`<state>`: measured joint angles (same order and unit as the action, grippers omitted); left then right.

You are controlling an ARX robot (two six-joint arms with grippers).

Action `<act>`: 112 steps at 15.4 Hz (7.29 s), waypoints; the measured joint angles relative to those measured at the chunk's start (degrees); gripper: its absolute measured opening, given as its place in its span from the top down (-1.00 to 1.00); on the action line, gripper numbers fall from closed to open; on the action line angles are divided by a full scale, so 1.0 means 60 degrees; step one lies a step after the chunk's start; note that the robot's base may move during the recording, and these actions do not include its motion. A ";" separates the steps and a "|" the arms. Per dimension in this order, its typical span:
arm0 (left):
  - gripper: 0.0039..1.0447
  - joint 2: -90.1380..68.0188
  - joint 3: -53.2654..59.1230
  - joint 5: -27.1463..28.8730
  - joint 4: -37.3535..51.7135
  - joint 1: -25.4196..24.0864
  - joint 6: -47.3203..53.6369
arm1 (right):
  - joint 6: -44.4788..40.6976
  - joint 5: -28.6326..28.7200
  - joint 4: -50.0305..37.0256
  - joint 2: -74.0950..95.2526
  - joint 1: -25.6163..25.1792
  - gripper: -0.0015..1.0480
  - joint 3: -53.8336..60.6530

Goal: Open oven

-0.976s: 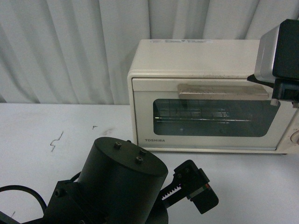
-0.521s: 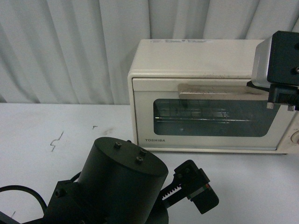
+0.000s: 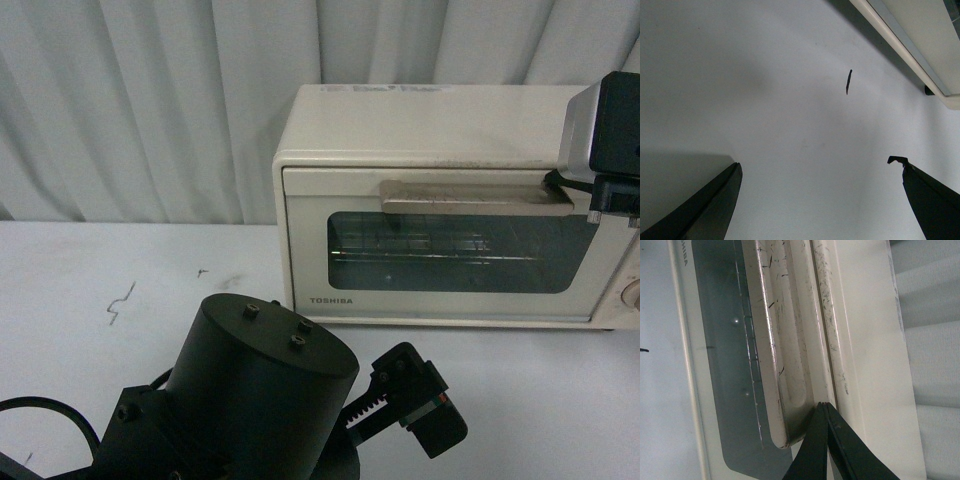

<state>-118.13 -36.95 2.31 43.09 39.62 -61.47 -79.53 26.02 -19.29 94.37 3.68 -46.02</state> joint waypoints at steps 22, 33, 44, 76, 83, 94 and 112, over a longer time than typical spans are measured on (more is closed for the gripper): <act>-0.88 0.0000 0.0004 0.0004 -0.0007 0.0000 0.0000 | 0.1847 0.0718 -0.0962 -0.0135 0.0262 0.96 0.1468; -0.88 0.0033 0.0036 -0.0004 -0.0007 0.0033 0.0025 | 0.3031 0.0688 0.1056 -0.1515 0.0889 0.96 0.2473; -0.88 0.0033 0.0036 0.0004 -0.0015 0.0036 0.0022 | 0.3162 0.1086 0.2579 -0.3687 -0.0058 0.96 0.0597; -0.88 0.0033 0.0036 -0.0029 -0.0018 0.0044 0.0018 | 1.3107 -0.4353 -0.1778 -1.0542 -0.0659 0.96 0.7573; -0.88 0.0033 0.0036 -0.0025 -0.0018 0.0044 0.0018 | 1.3111 -0.4353 0.0543 -1.3056 -0.0659 0.96 0.7573; -0.88 0.0033 0.0036 -0.0029 -0.0022 0.0044 0.0011 | 1.3114 -0.4335 0.3257 -1.5704 -0.0659 0.96 0.7570; -0.87 0.1322 0.0980 0.6320 -0.0871 0.0525 -0.2218 | 1.3114 -0.4331 0.3257 -1.5697 -0.0659 -0.87 0.7570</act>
<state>-110.19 -31.07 40.23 37.87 42.76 -74.78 -0.84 0.03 0.25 0.19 -0.27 -0.60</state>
